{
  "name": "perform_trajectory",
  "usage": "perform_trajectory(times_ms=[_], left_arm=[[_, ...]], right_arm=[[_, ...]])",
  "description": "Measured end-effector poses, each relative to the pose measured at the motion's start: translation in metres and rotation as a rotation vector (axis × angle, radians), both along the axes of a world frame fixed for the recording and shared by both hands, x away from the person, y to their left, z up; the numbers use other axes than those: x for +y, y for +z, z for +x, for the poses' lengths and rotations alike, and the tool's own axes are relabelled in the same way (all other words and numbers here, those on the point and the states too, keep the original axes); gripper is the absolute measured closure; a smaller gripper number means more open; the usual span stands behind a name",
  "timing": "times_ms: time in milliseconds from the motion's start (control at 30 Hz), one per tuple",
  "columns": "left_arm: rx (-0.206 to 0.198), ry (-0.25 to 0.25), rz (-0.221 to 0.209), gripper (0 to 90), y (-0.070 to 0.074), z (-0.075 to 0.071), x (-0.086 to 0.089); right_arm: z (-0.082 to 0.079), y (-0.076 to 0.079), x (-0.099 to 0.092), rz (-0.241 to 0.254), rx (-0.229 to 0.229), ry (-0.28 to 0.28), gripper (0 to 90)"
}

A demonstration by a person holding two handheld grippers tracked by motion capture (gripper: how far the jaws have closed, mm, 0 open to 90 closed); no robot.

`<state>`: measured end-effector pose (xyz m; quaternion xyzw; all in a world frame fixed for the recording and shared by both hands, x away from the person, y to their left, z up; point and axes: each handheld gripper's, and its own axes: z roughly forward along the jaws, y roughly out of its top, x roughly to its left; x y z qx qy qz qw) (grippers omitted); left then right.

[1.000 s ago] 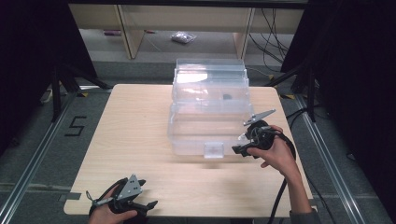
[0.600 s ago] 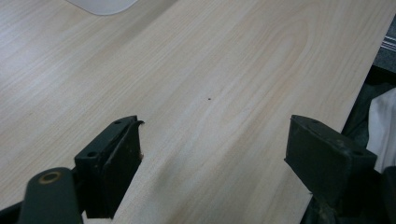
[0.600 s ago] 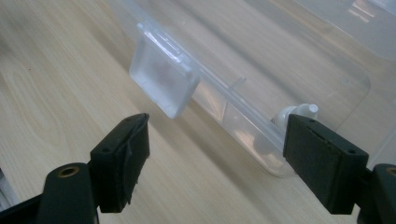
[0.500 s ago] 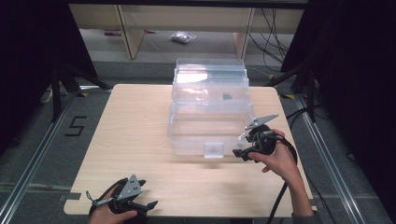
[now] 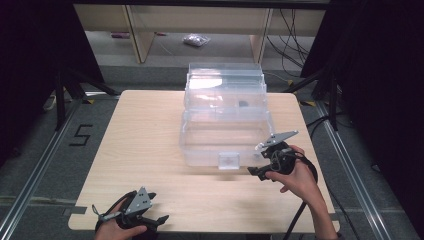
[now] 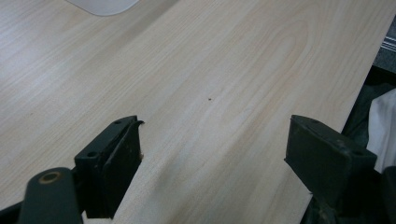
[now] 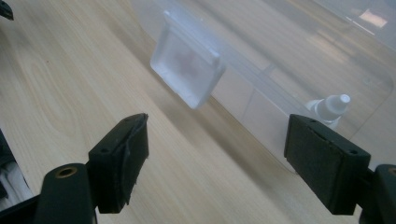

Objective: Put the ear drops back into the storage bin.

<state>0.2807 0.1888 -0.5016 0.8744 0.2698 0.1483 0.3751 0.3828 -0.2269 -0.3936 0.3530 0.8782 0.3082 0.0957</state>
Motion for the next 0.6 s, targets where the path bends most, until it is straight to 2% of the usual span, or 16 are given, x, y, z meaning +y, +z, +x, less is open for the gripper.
perform_trajectory(times_ms=[33,67,100,133,167,233,267,367,400,533,567,600], left_arm=[[0.000,0.000,0.000,17.7,0.000,0.000,0.000],[0.001,-0.001,0.001,17.7,0.000,0.000,0.000],[0.001,-0.001,0.001,17.7,0.000,0.000,0.000],[0.001,-0.001,0.001,17.7,0.000,0.000,0.000],[0.001,-0.002,0.001,17.7,0.000,0.000,0.000],[0.000,-0.001,0.002,17.7,0.000,0.000,0.000],[0.001,-0.003,0.003,17.7,0.000,0.000,0.000],[0.001,-0.002,0.002,17.7,0.000,0.000,0.000],[0.000,-0.002,0.002,17.7,0.000,0.000,0.000],[0.000,-0.001,0.001,17.7,0.000,0.000,0.000],[0.000,-0.001,0.002,17.7,0.000,0.000,0.000],[0.000,-0.003,0.003,17.7,0.000,0.000,0.000]], right_arm=[[-0.001,-0.002,0.000,0.004,-0.014,0.006,22.1],[-0.004,-0.002,0.000,0.010,0.011,-0.020,21.8],[-0.001,-0.006,-0.002,0.012,-0.034,0.028,21.6],[-0.002,-0.007,-0.001,0.017,-0.053,0.013,21.5],[-0.003,-0.008,-0.001,0.015,-0.032,0.022,21.5],[-0.004,-0.012,-0.001,0.021,-0.049,0.024,21.4],[-0.005,-0.014,-0.001,0.026,-0.040,0.019,21.4],[-0.006,-0.018,-0.001,0.005,-0.039,0.034,20.8],[-0.009,-0.019,0.000,0.005,-0.014,0.024,20.9],[-0.011,-0.023,0.000,0.009,-0.015,0.025,20.9],[-0.011,-0.025,0.000,0.011,-0.036,0.034,20.8],[-0.012,-0.024,0.000,0.009,-0.026,0.031,20.5]])
